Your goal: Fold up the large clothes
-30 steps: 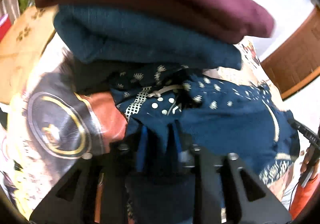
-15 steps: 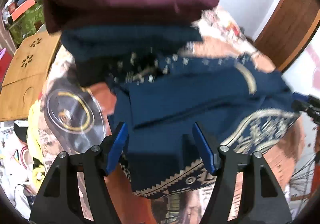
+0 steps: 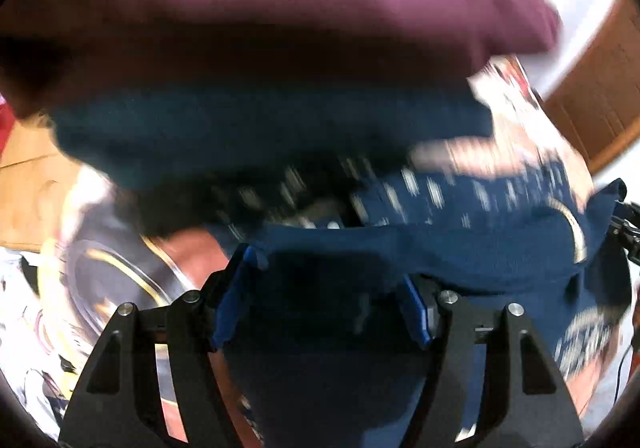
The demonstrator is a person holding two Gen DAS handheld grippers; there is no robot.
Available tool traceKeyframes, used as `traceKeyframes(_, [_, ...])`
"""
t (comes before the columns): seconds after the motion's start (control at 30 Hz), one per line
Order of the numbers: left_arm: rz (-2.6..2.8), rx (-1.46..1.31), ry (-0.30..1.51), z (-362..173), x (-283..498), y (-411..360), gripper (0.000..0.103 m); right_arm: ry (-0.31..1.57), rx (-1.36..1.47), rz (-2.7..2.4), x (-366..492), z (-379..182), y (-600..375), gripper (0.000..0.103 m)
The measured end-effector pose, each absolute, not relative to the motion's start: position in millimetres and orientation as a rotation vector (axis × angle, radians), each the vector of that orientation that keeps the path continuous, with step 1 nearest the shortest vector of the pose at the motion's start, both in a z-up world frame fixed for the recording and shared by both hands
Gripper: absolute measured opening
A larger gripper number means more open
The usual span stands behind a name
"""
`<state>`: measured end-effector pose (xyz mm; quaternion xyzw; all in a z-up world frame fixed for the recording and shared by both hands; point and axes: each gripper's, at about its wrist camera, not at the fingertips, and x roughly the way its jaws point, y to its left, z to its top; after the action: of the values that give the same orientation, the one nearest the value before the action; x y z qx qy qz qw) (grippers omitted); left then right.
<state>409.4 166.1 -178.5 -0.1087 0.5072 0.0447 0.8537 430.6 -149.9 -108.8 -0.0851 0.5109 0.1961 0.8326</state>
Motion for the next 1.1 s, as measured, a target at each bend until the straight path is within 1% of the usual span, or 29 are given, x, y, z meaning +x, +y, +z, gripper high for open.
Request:
traceKeyframes(0.1, [0.147,-0.282,0.922,-148.7,399.4,177.1,0.066,0.990,-0.073,0.321,442.7,-84.3,-158.7,0.051])
traceKeyframes(0.2, [0.140,-0.301,0.875,-134.3,385.8,178.5,0.066,0.957,0.002,0.352,438.1,-69.9,-162.3,0.051])
traceKeyframes(0.3, [0.119,-0.280,0.885,-131.7,369.6,173.1,0.066,0.955,-0.005,0.379,421.2,-67.1,-158.3,0.051])
traceKeyframes(0.43, [0.053,-0.216,0.959,-147.3,358.3,150.9,0.066,0.978,-0.093,0.455,392.7,-74.4,-140.6,0.051])
traceKeyframes(0.67, [-0.052,-0.202,1.082,-188.9,322.5,106.0,0.067,1.082,-0.279,0.517,347.6,-118.4,-121.5,0.051])
traceKeyframes(0.77, [-0.017,-0.203,1.071,-195.0,307.7,99.1,0.067,1.124,-0.325,0.482,332.1,-142.8,-122.5,0.051])
traceKeyframes(0.83, [-0.001,-0.228,1.071,-195.9,299.3,100.5,0.067,1.112,-0.331,0.466,322.8,-145.8,-124.8,0.051])
traceKeyframes(1.1, [0.095,-0.350,1.011,-176.5,254.4,134.5,0.067,1.077,-0.281,0.459,297.8,-123.2,-131.6,0.051])
